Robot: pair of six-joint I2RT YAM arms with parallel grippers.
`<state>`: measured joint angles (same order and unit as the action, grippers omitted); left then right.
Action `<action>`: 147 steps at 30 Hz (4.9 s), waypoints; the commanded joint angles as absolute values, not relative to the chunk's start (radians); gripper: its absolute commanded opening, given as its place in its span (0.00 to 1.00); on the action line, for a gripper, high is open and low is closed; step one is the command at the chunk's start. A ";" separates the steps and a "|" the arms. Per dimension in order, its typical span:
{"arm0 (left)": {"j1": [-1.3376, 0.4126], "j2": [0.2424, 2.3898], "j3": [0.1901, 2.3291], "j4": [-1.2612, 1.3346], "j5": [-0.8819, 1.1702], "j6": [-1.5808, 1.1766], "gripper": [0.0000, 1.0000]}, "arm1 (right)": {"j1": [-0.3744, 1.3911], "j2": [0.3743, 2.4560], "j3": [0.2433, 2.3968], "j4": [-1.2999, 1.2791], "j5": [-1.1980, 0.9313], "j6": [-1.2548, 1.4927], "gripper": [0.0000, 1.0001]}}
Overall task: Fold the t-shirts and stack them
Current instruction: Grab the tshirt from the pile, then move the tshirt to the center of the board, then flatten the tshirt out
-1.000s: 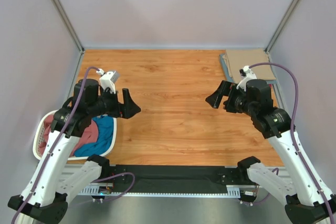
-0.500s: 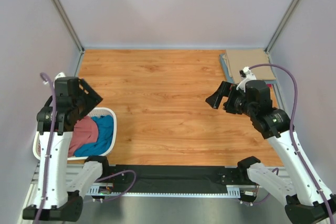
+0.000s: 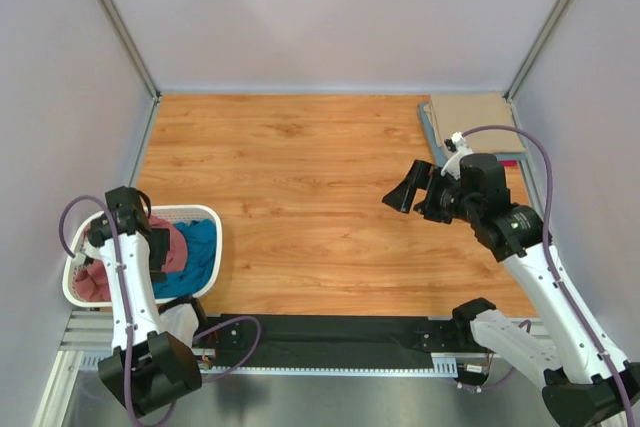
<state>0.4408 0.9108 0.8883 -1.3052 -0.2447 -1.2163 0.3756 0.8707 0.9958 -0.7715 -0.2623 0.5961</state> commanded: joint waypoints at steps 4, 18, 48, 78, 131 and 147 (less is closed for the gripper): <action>0.459 0.932 0.789 -1.192 -0.330 -1.367 0.74 | 0.376 0.896 1.040 -0.755 -0.293 0.591 1.00; 0.505 1.156 0.824 -1.075 -0.528 -1.336 0.67 | 0.377 0.971 1.074 -0.770 -0.268 0.591 0.99; 0.353 0.770 1.327 -0.850 0.035 -1.014 0.00 | 0.377 1.039 1.172 -0.827 -0.276 0.594 0.98; -0.723 1.174 0.945 -0.617 0.029 -0.769 0.79 | 0.376 0.880 0.967 -0.873 -0.002 0.604 0.98; -0.466 1.387 1.074 -0.779 -0.259 -0.724 0.00 | 0.350 1.707 1.487 -0.723 -0.098 0.486 0.57; -0.393 1.382 1.117 -0.738 -0.158 -0.689 0.00 | 0.988 1.261 0.824 -0.430 0.103 0.980 0.63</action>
